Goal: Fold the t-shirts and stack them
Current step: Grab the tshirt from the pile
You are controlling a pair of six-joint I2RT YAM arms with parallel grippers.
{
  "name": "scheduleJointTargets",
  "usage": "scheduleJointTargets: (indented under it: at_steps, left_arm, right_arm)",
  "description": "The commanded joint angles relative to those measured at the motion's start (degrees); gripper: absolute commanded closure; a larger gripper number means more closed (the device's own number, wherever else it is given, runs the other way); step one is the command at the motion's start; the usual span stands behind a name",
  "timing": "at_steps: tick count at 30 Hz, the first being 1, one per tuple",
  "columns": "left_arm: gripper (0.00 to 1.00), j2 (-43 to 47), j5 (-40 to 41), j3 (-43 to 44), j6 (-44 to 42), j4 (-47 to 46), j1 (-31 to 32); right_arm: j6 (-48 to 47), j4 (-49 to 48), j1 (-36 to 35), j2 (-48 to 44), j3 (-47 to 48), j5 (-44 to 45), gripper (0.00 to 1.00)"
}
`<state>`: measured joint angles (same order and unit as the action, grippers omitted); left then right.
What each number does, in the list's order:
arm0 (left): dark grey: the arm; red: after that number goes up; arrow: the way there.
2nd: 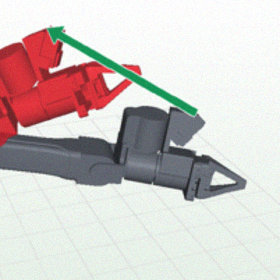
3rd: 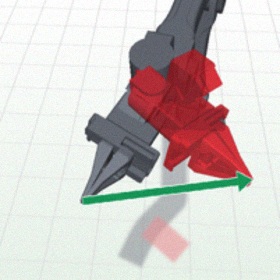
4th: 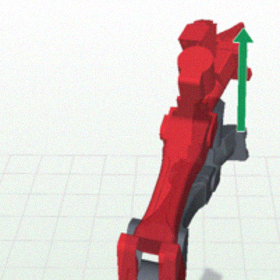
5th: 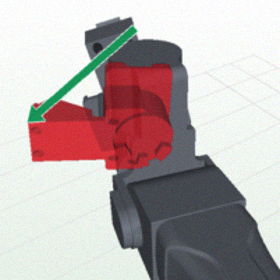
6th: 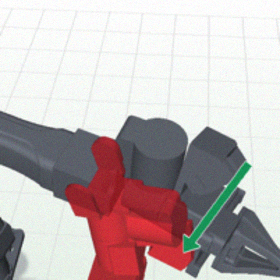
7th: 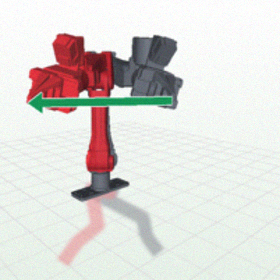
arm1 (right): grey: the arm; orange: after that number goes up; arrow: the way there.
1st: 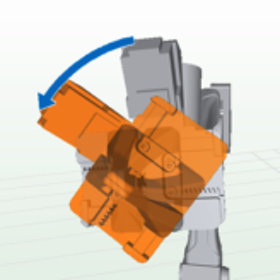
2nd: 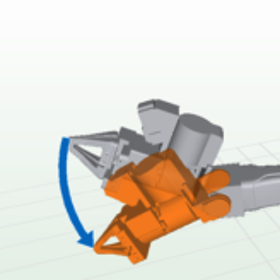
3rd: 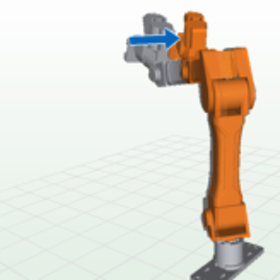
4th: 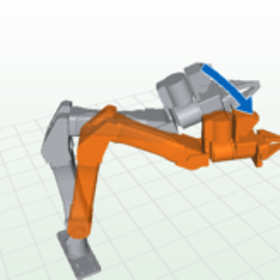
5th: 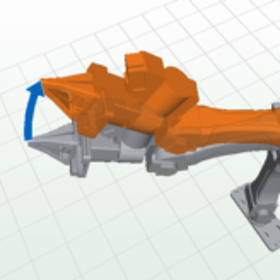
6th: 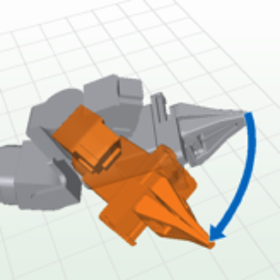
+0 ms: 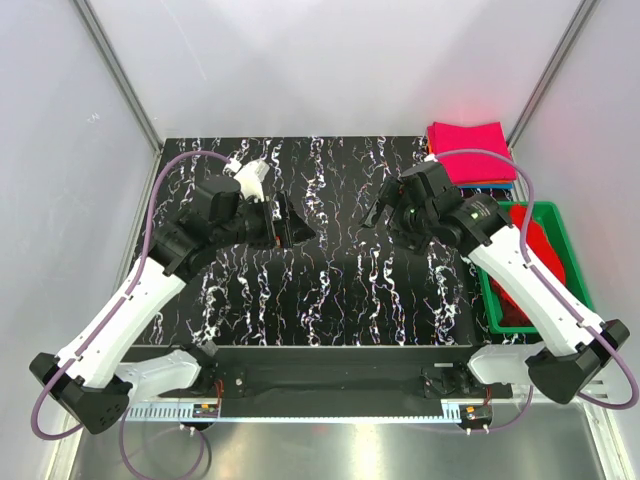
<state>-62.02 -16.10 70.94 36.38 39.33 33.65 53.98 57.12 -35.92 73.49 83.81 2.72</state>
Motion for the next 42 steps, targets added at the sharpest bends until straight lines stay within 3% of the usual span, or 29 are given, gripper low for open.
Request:
scheduleJointTargets:
  at_steps: [1, 4, 7, 8, 15, 22, 26, 33, 39, 42]
  left_arm:
    - [0.01, -0.56, -0.60, 3.24, -0.70, -1.46, -0.34]
    - [0.01, -1.26, -0.77, 4.29, 0.00, 0.47, -0.43]
    - [0.01, -0.47, -1.83, 4.30, 0.27, 1.71, -0.43]
    - [0.01, -0.21, -2.18, 4.21, 0.18, 1.71, -0.51]
    - [0.01, 1.99, -2.62, 4.12, 1.14, 2.94, -0.43]
    - [0.01, 3.13, -0.16, 5.44, 0.18, 5.49, -0.51]
    - [0.01, 2.00, -0.86, 5.88, 0.88, 7.16, -0.51]
    - [0.01, -2.22, 1.77, 11.06, -0.79, 12.25, -0.51]
    - [0.01, -3.90, 1.95, 11.24, 1.32, 11.12, -0.51]
    - [0.01, -4.69, 2.47, 11.77, 1.06, 11.03, -0.51]
  right_arm:
    - [0.43, 7.16, 1.46, -0.03, 4.50, 8.59, 0.00]
    - [-0.36, 18.32, 3.83, 3.75, 11.62, 18.06, 0.00]
    - [-1.41, 23.73, 12.43, 7.62, 14.80, 23.55, 0.00]
    - [-3.16, 23.74, 18.28, 8.93, 14.80, 23.38, 0.00]
    - [-4.93, 16.19, 35.54, 11.41, 6.29, 27.24, 0.03]
    - [-7.30, 6.08, 50.57, 16.41, -4.08, 29.97, 0.26]
    - [-7.13, 0.72, 54.55, 20.81, -5.67, 28.14, 0.34]
    - [-9.32, -7.53, 55.08, 27.22, -6.46, 25.67, 0.35]
    - [-11.43, -11.24, 56.05, 29.07, -7.00, 24.09, 0.37]
    - [-11.88, -10.98, 56.22, 29.51, -6.12, 24.26, 0.58]
